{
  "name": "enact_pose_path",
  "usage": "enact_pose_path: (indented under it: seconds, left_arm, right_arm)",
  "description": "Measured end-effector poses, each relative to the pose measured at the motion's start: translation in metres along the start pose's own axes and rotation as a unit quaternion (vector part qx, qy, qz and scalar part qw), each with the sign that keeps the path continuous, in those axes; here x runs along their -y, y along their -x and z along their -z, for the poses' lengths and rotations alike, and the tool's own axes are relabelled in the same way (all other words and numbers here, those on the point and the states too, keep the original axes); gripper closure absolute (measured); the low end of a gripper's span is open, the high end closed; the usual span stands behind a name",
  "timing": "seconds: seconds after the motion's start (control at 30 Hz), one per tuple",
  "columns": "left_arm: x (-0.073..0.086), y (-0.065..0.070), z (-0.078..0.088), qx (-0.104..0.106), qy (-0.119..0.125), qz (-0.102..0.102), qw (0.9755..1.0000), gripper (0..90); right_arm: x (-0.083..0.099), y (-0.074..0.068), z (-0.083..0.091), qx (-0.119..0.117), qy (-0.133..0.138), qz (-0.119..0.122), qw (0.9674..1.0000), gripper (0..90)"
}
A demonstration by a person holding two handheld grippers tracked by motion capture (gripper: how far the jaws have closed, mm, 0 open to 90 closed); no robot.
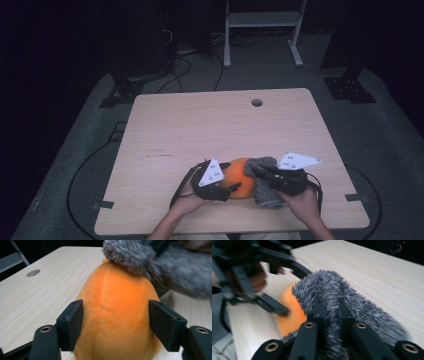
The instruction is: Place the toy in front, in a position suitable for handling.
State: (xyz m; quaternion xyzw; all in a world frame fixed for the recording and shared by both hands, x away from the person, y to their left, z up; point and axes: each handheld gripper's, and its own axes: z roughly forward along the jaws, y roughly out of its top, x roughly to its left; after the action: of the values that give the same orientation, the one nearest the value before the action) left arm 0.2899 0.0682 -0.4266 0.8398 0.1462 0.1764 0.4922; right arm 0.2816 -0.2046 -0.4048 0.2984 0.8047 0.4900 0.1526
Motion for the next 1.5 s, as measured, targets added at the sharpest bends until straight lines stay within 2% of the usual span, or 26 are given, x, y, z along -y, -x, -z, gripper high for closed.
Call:
enact_pose_path:
  seconds: [0.07,0.13,0.23,0.3,0.37,0.43,0.53,0.57,0.6,0.7,0.73,0.83,0.87,0.9,1.0,1.07,1.13,1.17,1.23,1.27,1.37,1.43,1.5]
  left_arm:
    - [0.001,0.0,0.0,0.0,0.0,0.0,1.0,31.6]
    - [0.002,0.0,0.0,0.002,-0.004,-0.005,1.0,32.5]
    - [0.004,-0.001,0.001,0.005,-0.009,-0.007,0.9999,33.4]
    - [0.005,-0.003,0.003,0.011,-0.013,-0.001,0.9998,33.7]
    - [0.006,-0.004,0.004,0.014,-0.013,0.003,0.9998,33.5]
    - [0.006,-0.005,0.004,0.014,-0.01,0.008,0.9998,33.5]
    - [0.007,-0.005,0.004,0.018,-0.01,0.007,0.9998,33.4]
    - [0.007,-0.005,0.004,0.02,-0.011,0.006,0.9997,33.3]
    - [0.007,-0.005,0.004,0.021,-0.011,0.006,0.9997,33.1]
    - [0.008,-0.003,0.003,0.027,-0.009,0.0,0.9996,33.1]
    - [0.008,-0.002,0.003,0.026,-0.009,-0.003,0.9996,33.1]
    - [0.009,-0.002,0.003,0.029,-0.006,0.001,0.9996,32.7]
    - [0.008,-0.001,0.002,0.032,-0.004,0.005,0.9995,32.4]
    - [0.008,0.0,0.002,0.032,-0.004,0.003,0.9995,31.9]
    - [0.006,0.002,0.001,0.031,-0.006,-0.005,0.9995,31.4]
    - [0.007,0.003,0.001,0.033,-0.005,-0.007,0.9994,31.5]
    - [0.006,0.004,0.0,0.034,-0.006,-0.01,0.9994,31.6]
    - [0.006,0.004,0.0,0.036,-0.008,-0.013,0.9992,31.8]
    - [0.006,0.004,0.001,0.037,-0.008,-0.014,0.9992,31.7]
    - [0.007,0.003,0.001,0.04,-0.006,-0.012,0.9991,31.7]
    - [0.007,0.003,0.001,0.041,-0.004,-0.008,0.9991,31.6]
    - [0.007,0.003,0.001,0.04,-0.004,-0.007,0.9992,31.6]
    - [0.007,0.005,0.0,0.039,-0.006,-0.013,0.9991,31.6]
  right_arm:
    - [0.006,0.008,0.001,0.013,-0.01,-0.011,0.9998,80.4]
    - [0.008,0.012,0.004,0.012,-0.009,-0.028,0.9995,80.4]
    - [0.003,0.004,0.006,-0.001,0.008,-0.012,0.9999,80.4]
    - [0.001,-0.001,0.003,-0.008,0.005,0.003,1.0,80.4]
    - [0.004,0.002,0.0,-0.013,0.002,0.0,0.9999,80.4]
    - [0.009,0.01,0.0,-0.005,-0.01,-0.015,0.9998,80.3]
    - [0.018,0.026,0.0,0.008,-0.029,-0.052,0.9982,80.4]
    - [0.018,0.028,0.001,0.007,-0.027,-0.062,0.9977,80.3]
    - [0.017,0.028,0.003,-0.003,-0.012,-0.072,0.9974,80.3]
    - [0.01,0.024,0.006,-0.016,0.017,-0.066,0.9975,80.3]
    - [0.008,0.022,0.005,-0.027,0.029,-0.066,0.9971,80.3]
    - [0.013,0.023,-0.001,-0.026,0.013,-0.067,0.9973,80.3]
    - [0.015,0.026,-0.001,-0.027,0.009,-0.074,0.9969,80.3]
    - [0.019,0.03,-0.001,-0.027,0.003,-0.088,0.9958,80.3]
    - [0.024,0.038,0.001,-0.017,-0.011,-0.111,0.9937,80.3]
    - [0.021,0.037,0.005,-0.02,0.005,-0.11,0.9938,80.3]
    - [0.013,0.03,0.009,-0.03,0.027,-0.095,0.9946,80.3]
    - [0.011,0.027,0.009,-0.033,0.032,-0.089,0.995,80.3]
    - [0.007,0.023,0.006,-0.029,0.02,-0.07,0.9969,80.3]
    - [0.009,0.023,0.004,-0.027,0.012,-0.071,0.997,80.3]
    - [0.018,0.033,0.001,-0.026,-0.002,-0.101,0.9945,80.3]
    - [0.021,0.036,0.003,-0.016,-0.013,-0.112,0.9935,80.3]
    - [0.018,0.033,0.007,-0.017,-0.001,-0.11,0.9938,80.4]
